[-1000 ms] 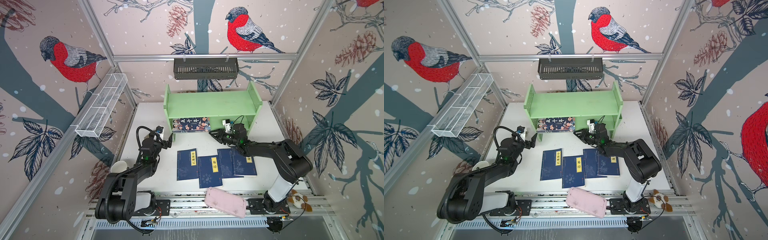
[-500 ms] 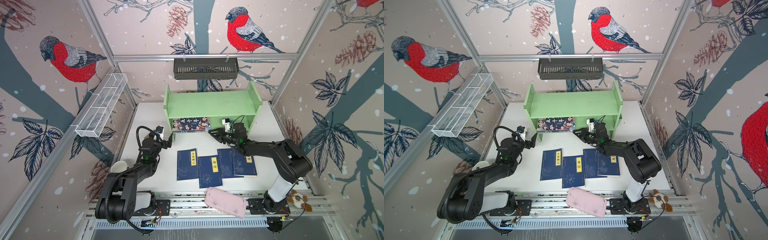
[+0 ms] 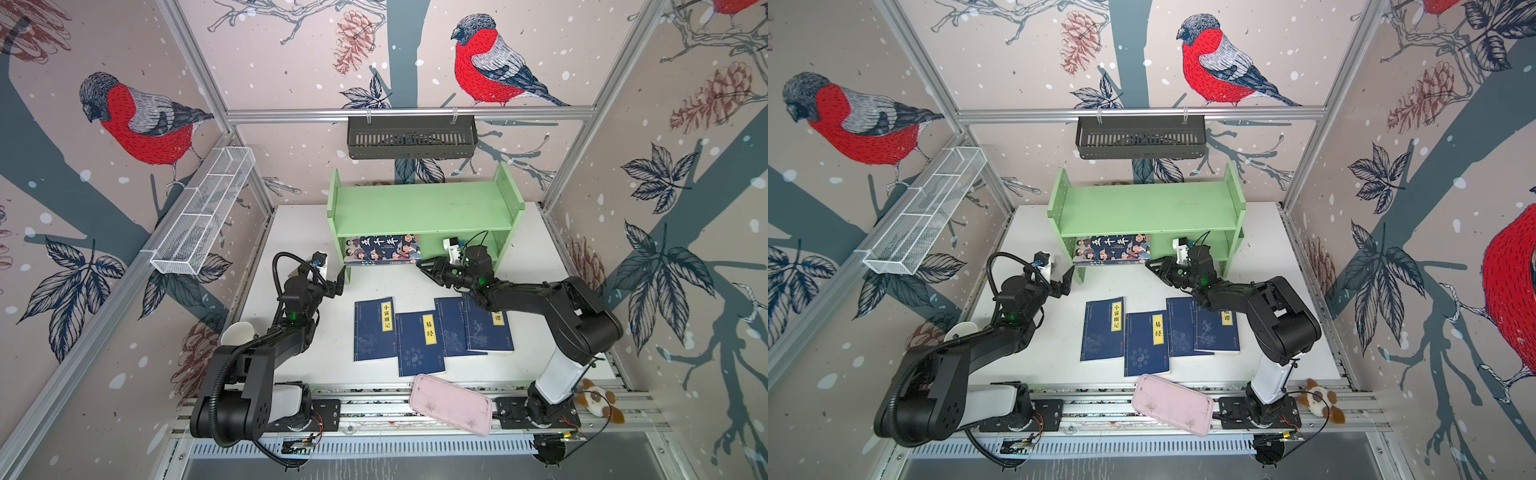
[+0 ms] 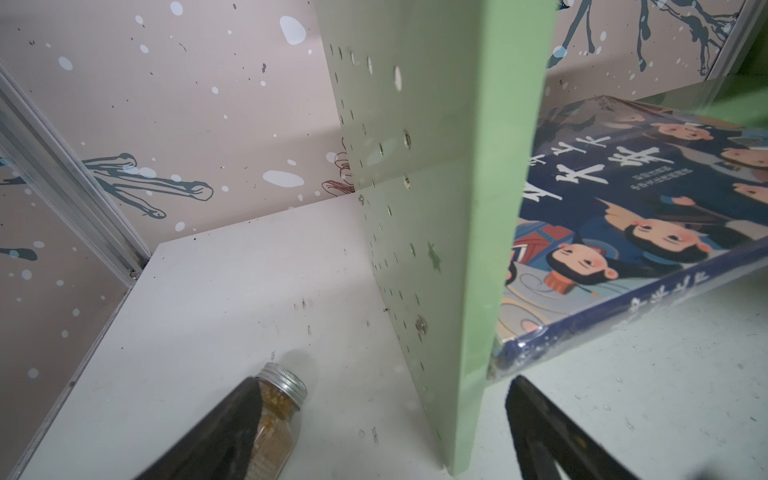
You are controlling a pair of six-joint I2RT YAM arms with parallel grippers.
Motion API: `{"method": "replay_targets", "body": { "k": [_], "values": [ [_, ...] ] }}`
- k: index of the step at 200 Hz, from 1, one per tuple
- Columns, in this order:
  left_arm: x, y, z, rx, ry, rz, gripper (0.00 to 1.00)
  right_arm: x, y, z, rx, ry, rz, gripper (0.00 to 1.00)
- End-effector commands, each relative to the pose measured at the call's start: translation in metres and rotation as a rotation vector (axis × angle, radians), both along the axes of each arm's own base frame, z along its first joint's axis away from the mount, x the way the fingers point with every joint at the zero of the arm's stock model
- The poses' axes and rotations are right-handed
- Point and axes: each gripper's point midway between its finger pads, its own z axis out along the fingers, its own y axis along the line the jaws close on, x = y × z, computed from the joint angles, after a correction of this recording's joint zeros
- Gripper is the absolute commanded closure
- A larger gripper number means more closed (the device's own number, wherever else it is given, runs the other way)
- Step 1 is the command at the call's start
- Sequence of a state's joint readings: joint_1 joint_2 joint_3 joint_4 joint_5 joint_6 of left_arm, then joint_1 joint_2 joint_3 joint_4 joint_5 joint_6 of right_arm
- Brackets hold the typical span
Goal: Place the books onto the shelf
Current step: 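Keep pressing the book with the right gripper while left gripper draws back slightly, then release the book and pull the right gripper back toward the blue books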
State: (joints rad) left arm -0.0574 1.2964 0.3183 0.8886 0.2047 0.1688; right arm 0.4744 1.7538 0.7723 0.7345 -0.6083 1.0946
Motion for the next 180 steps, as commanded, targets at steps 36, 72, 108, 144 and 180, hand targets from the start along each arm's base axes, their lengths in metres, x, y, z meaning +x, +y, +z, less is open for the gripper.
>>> {"method": "replay_targets", "body": {
  "k": [36, 72, 108, 144, 180],
  "values": [
    [0.001, 0.002, 0.013, 0.011, -0.057, 0.007, 0.08, 0.004, -0.001, 0.002, 0.007, -0.018, -0.004, 0.6],
    [0.001, 0.002, 0.013, 0.011, -0.056, 0.008, 0.08, 0.005, 0.001, 0.004, 0.008, -0.021, -0.002, 0.6],
    [0.0, 0.002, 0.013, 0.013, -0.06, 0.009, 0.08, 0.002, -0.001, 0.004, 0.009, -0.019, -0.003, 0.6],
    [-0.002, 0.003, 0.014, 0.025, -0.052, 0.008, 0.08, -0.005, -0.006, 0.009, 0.014, -0.029, -0.007, 0.59],
    [-0.009, 0.004, 0.016, 0.06, -0.019, 0.011, 0.06, -0.019, -0.014, 0.016, 0.02, -0.038, -0.016, 0.58]
  ]
}}
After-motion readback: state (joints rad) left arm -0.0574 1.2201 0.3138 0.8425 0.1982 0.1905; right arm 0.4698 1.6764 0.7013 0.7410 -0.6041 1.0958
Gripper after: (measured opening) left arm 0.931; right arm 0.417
